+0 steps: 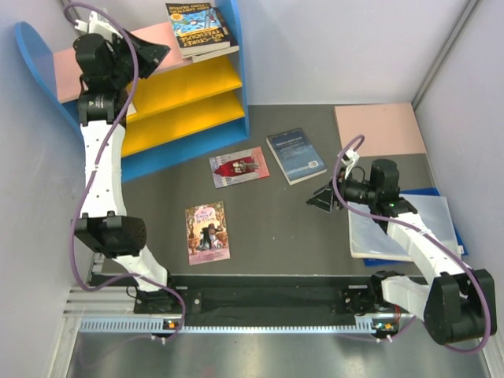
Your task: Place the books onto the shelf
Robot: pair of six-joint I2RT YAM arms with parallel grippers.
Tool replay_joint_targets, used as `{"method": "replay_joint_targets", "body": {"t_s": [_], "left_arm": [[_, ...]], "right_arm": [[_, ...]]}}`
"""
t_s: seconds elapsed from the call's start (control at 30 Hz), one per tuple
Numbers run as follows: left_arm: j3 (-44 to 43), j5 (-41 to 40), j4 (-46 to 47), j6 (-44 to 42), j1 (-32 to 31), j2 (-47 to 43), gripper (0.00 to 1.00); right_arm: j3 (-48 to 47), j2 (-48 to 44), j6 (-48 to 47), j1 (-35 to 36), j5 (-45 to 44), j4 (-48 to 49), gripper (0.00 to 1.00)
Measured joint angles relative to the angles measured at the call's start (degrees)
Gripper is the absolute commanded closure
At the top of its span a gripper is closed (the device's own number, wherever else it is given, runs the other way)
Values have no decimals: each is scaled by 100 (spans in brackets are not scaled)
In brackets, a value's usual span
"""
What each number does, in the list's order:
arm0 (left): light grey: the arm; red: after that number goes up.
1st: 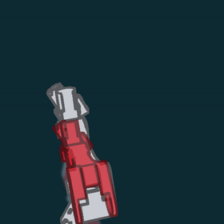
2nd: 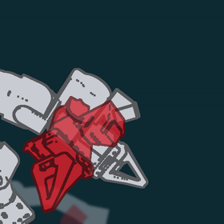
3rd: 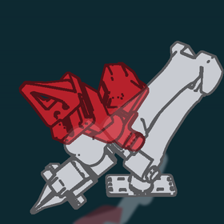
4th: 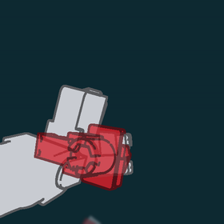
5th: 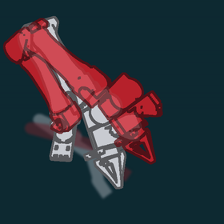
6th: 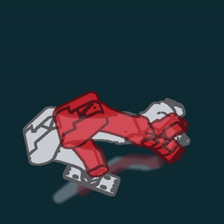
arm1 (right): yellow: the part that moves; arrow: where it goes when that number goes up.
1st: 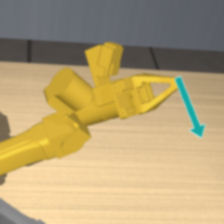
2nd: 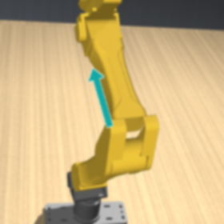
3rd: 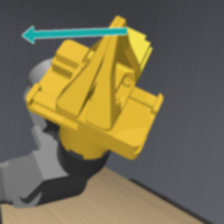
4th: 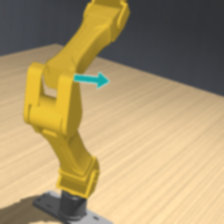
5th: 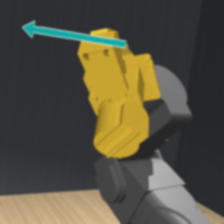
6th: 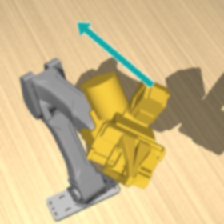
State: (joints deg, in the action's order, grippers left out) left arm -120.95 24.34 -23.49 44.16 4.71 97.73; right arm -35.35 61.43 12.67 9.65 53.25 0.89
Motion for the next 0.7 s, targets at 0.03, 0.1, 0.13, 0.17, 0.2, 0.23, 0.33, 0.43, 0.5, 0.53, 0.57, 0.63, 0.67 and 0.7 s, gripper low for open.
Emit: {"method": "replay_joint_targets", "body": {"t_s": [0.03, 0.1, 0.13, 0.17, 0.2, 0.23, 0.33, 0.43, 0.5, 0.53, 0.57, 0.63, 0.67, 0.7], "left_arm": [[0, -24, 116, 15, 7, 0, 100], [-2, -85, 348, 85, 11, 24, 100], [-4, -92, 452, 127, 13, 46, 100], [-13, -98, 522, 168, 13, 83, 100], [-42, -105, 599, 223, 13, 144, 100], [-70, -107, 688, 271, 13, 225, 100], [-79, -131, 861, 393, 13, 461, 100], [-76, -214, 946, 452, 13, 686, 100], [-76, -289, 1021, 483, 13, 789, 100], [-76, -315, 1047, 507, 13, 824, 100], [-76, -341, 1086, 522, 13, 841, 100], [-76, -380, 1191, 542, 13, 859, 100], [-76, -391, 1252, 549, 13, 861, 100], [-76, -407, 1325, 555, 13, 863, 100]], "right_arm": [[11, -4, 0, 0, 0, -9, 38], [11, -7, 4, 0, 0, -4, 38], [13, -17, 9, 0, 2, -4, 38], [13, -24, 15, 0, 4, -4, 38], [13, -31, 24, 0, 4, -2, 38], [13, -37, 37, 0, 7, -2, 38], [59, -85, 52, 0, 15, 15, 38], [105, -129, 63, 0, 20, 20, 38], [120, -160, 66, 0, 22, 17, 38], [120, -170, 68, 0, 22, 22, 38], [120, -181, 72, 0, 26, 22, 38], [120, -190, 87, 0, 35, 24, 38], [120, -190, 92, 0, 35, 24, 38], [120, -190, 92, 0, 37, 24, 38]]}}
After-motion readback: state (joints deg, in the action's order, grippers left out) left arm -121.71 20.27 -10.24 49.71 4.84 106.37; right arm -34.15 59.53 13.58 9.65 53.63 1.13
